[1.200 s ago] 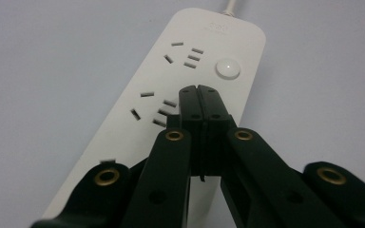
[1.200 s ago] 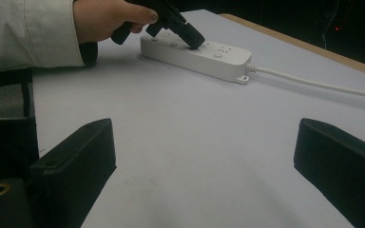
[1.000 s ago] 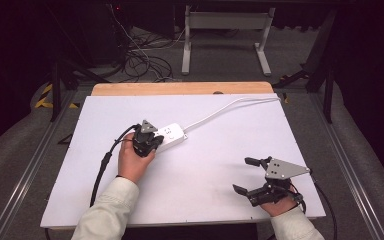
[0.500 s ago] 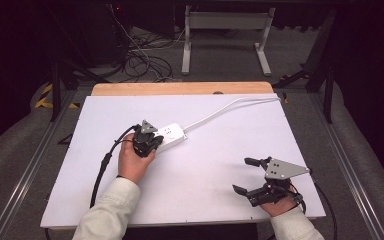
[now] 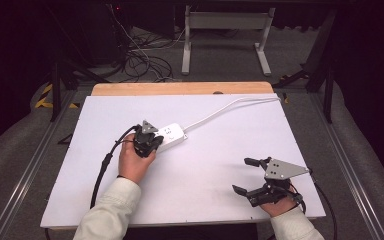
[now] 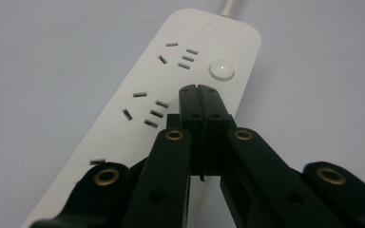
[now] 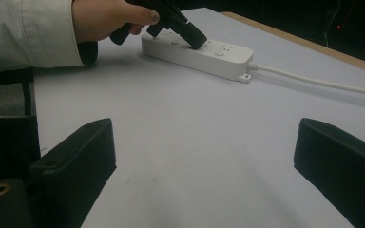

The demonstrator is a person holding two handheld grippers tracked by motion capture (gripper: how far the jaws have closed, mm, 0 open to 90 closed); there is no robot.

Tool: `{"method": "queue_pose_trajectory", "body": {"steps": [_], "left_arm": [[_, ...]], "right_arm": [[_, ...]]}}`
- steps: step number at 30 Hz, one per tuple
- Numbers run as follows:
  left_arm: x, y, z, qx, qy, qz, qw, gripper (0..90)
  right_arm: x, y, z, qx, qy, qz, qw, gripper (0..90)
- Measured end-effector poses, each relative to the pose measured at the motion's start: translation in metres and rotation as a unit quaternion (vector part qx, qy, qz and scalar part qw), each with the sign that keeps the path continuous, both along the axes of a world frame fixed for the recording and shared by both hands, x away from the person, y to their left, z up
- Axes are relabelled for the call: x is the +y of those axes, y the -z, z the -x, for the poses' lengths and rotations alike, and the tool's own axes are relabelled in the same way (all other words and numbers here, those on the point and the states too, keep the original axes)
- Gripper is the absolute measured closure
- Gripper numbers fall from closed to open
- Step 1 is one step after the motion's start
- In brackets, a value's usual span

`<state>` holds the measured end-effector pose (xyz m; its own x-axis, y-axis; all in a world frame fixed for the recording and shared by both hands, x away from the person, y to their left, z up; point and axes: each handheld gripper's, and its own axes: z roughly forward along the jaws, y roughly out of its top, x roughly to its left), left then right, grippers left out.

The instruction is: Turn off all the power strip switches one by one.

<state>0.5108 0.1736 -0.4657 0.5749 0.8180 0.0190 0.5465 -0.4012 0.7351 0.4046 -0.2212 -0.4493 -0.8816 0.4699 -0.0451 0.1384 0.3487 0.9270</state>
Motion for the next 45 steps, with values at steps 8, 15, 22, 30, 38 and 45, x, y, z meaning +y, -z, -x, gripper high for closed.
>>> {"method": "queue_pose_trajectory", "body": {"steps": [8,15,22,30,38,45], "left_arm": [[-0.002,-0.017,0.004,-0.015,0.011,-0.002,0.9998,90.0],[-0.005,-0.038,0.005,-0.029,0.019,0.008,0.9994,90.0],[-0.006,-0.033,-0.001,-0.007,0.030,0.024,0.9992,90.0],[-0.009,-0.028,-0.012,0.001,0.023,0.026,0.9994,90.0],[-0.017,-0.018,-0.023,0.018,0.030,0.026,0.9990,90.0],[-0.022,-0.010,-0.029,0.028,0.030,0.024,0.9988,90.0]], "right_arm": [[0.000,0.000,0.000,0.000,-0.001,0.000,1.0000,7.0],[0.001,0.000,-0.001,0.000,-0.001,0.000,1.0000,7.0],[0.000,0.000,0.000,-0.001,0.000,-0.001,1.0000,7.0],[0.000,0.000,-0.001,0.001,0.000,-0.003,1.0000,7.0],[-0.001,0.000,-0.001,0.002,-0.001,-0.003,1.0000,7.0],[-0.001,0.000,-0.001,0.001,-0.002,-0.003,1.0000,7.0]]}}
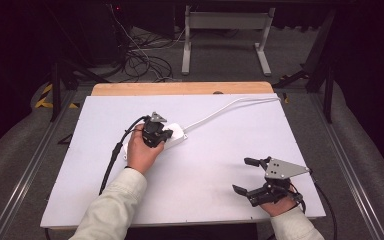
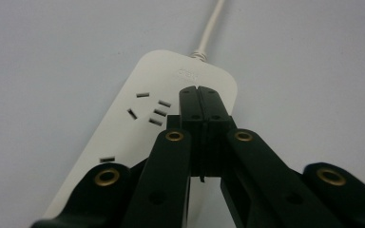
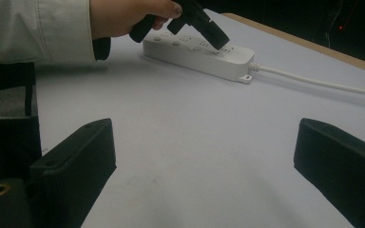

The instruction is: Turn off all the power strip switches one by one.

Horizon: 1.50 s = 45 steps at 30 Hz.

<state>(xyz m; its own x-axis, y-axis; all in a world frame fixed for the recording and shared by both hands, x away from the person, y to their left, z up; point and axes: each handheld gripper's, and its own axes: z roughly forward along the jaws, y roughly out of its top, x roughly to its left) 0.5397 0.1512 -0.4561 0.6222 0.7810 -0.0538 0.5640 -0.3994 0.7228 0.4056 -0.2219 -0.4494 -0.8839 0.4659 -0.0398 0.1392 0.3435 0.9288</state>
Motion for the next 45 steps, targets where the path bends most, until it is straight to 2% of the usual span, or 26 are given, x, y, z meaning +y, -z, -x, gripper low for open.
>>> {"method": "queue_pose_trajectory", "body": {"steps": [4,13,18,20,22,25,28,32,36,39,41,45], "left_arm": [[-0.0019,0.0023,-0.0011,0.000,0.002,0.005,1.0000,90.0],[-0.0038,0.0051,-0.0005,-0.009,0.005,-0.008,0.9999,90.0],[-0.0036,0.0054,-0.0003,-0.011,0.006,-0.009,0.9999,90.0],[-0.0041,0.0052,0.0003,-0.009,0.000,-0.009,0.9999,90.0],[-0.0037,0.0051,0.0003,-0.015,-0.009,-0.021,0.9996,90.0],[-0.0020,0.0057,-0.0001,-0.014,-0.006,-0.016,0.9998,90.0],[-0.0032,0.0058,0.0011,-0.019,-0.008,-0.020,0.9996,90.0],[-0.0028,0.0074,0.0016,-0.021,-0.006,-0.010,0.9997,90.0],[-0.0037,0.0074,0.0024,-0.024,-0.006,-0.016,0.9996,90.0],[-0.0067,0.0075,0.0043,-0.033,-0.007,-0.031,0.9990,90.0],[-0.0069,0.0084,0.0039,-0.032,-0.003,-0.030,0.9990,90.0],[-0.0026,0.0079,0.0015,-0.017,-0.006,-0.008,0.9998,90.0]], "right_arm": [[-0.0003,0.0000,0.0001,0.000,0.000,0.000,1.0000,7.0],[-0.0002,0.0001,0.0002,0.000,-0.001,0.001,1.0000,7.0],[-0.0002,-0.0001,0.0004,-0.001,0.000,0.002,1.0000,7.0],[-0.0001,-0.0001,0.0005,-0.001,-0.001,0.002,1.0000,7.0],[0.0000,0.0000,0.0006,-0.001,-0.002,0.002,1.0000,7.0],[0.0002,0.0000,0.0008,-0.001,-0.002,0.003,1.0000,7.0],[0.0000,0.0004,0.0004,0.000,-0.002,0.002,1.0000,7.0],[0.0005,0.0001,0.0005,0.000,-0.002,0.003,1.0000,7.0],[0.0006,0.0004,0.0003,0.001,-0.003,0.003,1.0000,7.0],[0.0006,0.0006,0.0003,0.001,-0.002,0.004,1.0000,7.0],[0.0005,0.0007,0.0001,0.001,-0.002,0.005,1.0000,7.0],[0.0002,0.0001,0.0007,0.000,-0.002,0.004,1.0000,7.0]]}}
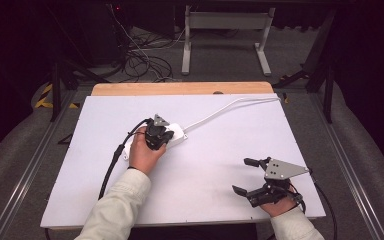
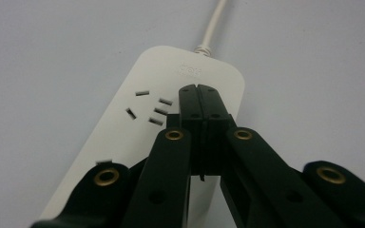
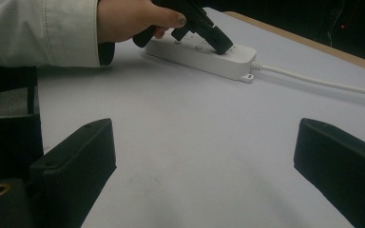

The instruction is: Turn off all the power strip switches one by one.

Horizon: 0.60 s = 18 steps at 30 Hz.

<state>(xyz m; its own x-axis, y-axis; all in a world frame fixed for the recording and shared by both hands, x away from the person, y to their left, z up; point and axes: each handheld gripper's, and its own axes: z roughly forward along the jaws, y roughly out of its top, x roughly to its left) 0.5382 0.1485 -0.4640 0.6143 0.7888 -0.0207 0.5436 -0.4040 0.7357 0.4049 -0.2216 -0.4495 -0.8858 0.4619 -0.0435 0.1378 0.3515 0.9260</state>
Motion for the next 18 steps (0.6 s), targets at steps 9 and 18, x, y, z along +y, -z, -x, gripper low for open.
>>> {"method": "queue_pose_trajectory", "body": {"steps": [9,18], "left_arm": [[0.015,-0.038,0.028,-0.057,0.023,0.041,0.9973,59.9],[0.041,-0.064,0.074,-0.126,0.063,0.100,0.9850,44.2]], "right_arm": [[-0.001,-0.001,-0.001,-0.001,0.002,-0.003,1.0000,7.0],[-0.002,-0.001,0.000,-0.003,0.005,-0.007,1.0000,7.0]]}}
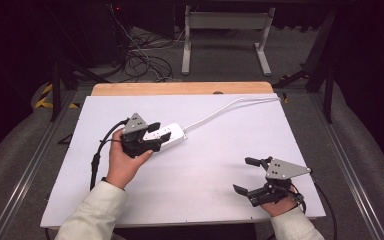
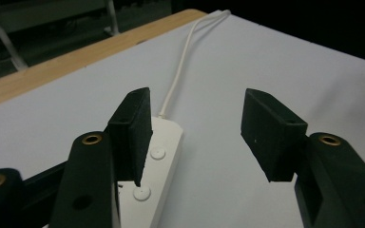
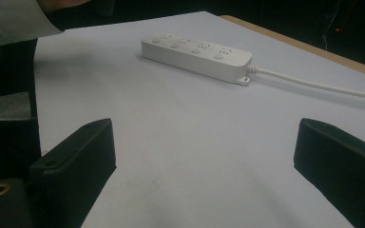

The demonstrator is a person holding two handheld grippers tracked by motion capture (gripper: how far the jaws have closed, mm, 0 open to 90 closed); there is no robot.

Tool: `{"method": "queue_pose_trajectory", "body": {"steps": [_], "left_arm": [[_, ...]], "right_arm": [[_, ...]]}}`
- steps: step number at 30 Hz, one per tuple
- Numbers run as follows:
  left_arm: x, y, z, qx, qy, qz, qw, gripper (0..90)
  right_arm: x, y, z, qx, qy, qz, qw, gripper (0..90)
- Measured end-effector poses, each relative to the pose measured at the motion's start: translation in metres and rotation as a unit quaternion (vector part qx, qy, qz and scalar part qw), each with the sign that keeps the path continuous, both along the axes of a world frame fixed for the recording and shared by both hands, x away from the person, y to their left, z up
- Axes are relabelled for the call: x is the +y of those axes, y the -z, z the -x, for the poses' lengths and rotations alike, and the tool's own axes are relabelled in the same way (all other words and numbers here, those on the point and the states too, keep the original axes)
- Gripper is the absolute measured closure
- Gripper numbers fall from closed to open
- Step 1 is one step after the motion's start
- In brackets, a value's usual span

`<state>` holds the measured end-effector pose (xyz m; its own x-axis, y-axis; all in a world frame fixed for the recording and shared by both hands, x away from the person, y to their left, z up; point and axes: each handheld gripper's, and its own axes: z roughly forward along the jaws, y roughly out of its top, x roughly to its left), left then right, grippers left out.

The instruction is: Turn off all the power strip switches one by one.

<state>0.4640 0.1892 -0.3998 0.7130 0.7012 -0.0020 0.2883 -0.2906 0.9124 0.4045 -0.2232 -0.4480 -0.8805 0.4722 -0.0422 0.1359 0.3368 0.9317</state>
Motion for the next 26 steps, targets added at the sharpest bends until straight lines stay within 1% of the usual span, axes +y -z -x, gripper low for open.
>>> {"method": "queue_pose_trajectory", "body": {"steps": [1,3,4,5,6,9,10,11,13,15,16,17,18,19,21,22,24,26], "left_arm": [[0.003,-0.001,0.005,-0.002,0.003,0.006,1.0000,43.3],[0.008,-0.003,0.014,0.002,0.002,0.003,1.0000,41.9],[0.011,-0.003,0.017,-0.006,0.002,0.003,1.0000,42.2],[0.013,-0.002,0.022,-0.007,0.001,0.009,0.9999,41.5],[0.016,-0.001,0.026,-0.015,-0.001,0.005,0.9999,39.3],[0.026,0.006,0.038,-0.023,0.014,0.012,0.9995,35.1],[0.031,0.008,0.042,-0.027,0.019,0.012,0.9994,32.8],[0.035,0.011,0.046,-0.035,0.022,0.008,0.9991,31.5],[0.044,0.019,0.055,-0.040,0.024,0.009,0.9989,27.5],[0.054,0.029,0.063,-0.036,0.023,0.009,0.9991,24.6],[0.058,0.035,0.067,-0.037,0.028,0.010,0.9989,23.0],[0.063,0.041,0.070,-0.041,0.027,0.001,0.9988,21.0],[0.067,0.047,0.073,-0.034,0.028,-0.003,0.9990,19.8],[0.070,0.052,0.076,-0.033,0.027,-0.007,0.9990,19.1],[0.076,0.060,0.081,-0.031,0.022,-0.009,0.9992,16.5],[0.078,0.062,0.083,-0.027,0.019,-0.002,0.9995,15.7],[0.081,0.063,0.085,-0.020,0.014,0.019,0.9995,14.6],[0.083,0.063,0.086,-0.022,0.009,0.025,0.9994,13.7]], "right_arm": [[0.000,0.000,0.000,0.000,0.000,0.000,1.0000,7.0],[0.000,0.000,0.000,0.001,0.001,0.001,1.0000,7.0],[0.000,0.000,0.000,0.001,0.001,0.001,1.0000,7.0],[0.000,0.000,0.000,0.000,0.001,0.000,1.0000,7.0],[0.000,0.000,0.000,-0.001,0.002,0.000,1.0000,7.0],[-0.001,-0.001,0.001,-0.001,0.003,-0.001,1.0000,7.0],[-0.001,-0.001,0.001,0.000,0.003,-0.001,1.0000,7.0],[-0.001,-0.001,0.001,0.000,0.003,-0.002,1.0000,7.0],[-0.002,-0.001,0.001,-0.002,0.004,-0.002,1.0000,7.0],[-0.003,-0.001,0.001,-0.002,0.004,-0.001,1.0000,7.0],[-0.003,-0.001,0.001,-0.003,0.004,-0.002,1.0000,7.0],[-0.004,-0.001,0.001,-0.003,0.004,-0.002,1.0000,7.0],[-0.004,-0.001,0.002,-0.004,0.005,-0.003,1.0000,7.0],[-0.004,-0.001,0.002,-0.004,0.005,-0.002,1.0000,7.0],[-0.004,-0.001,0.002,-0.003,0.006,-0.002,1.0000,7.0],[-0.004,-0.001,0.002,-0.002,0.006,-0.002,1.0000,7.0],[-0.005,-0.001,0.002,-0.004,0.006,-0.003,1.0000,7.0],[-0.005,-0.001,0.002,-0.003,0.007,-0.003,1.0000,7.0]]}}
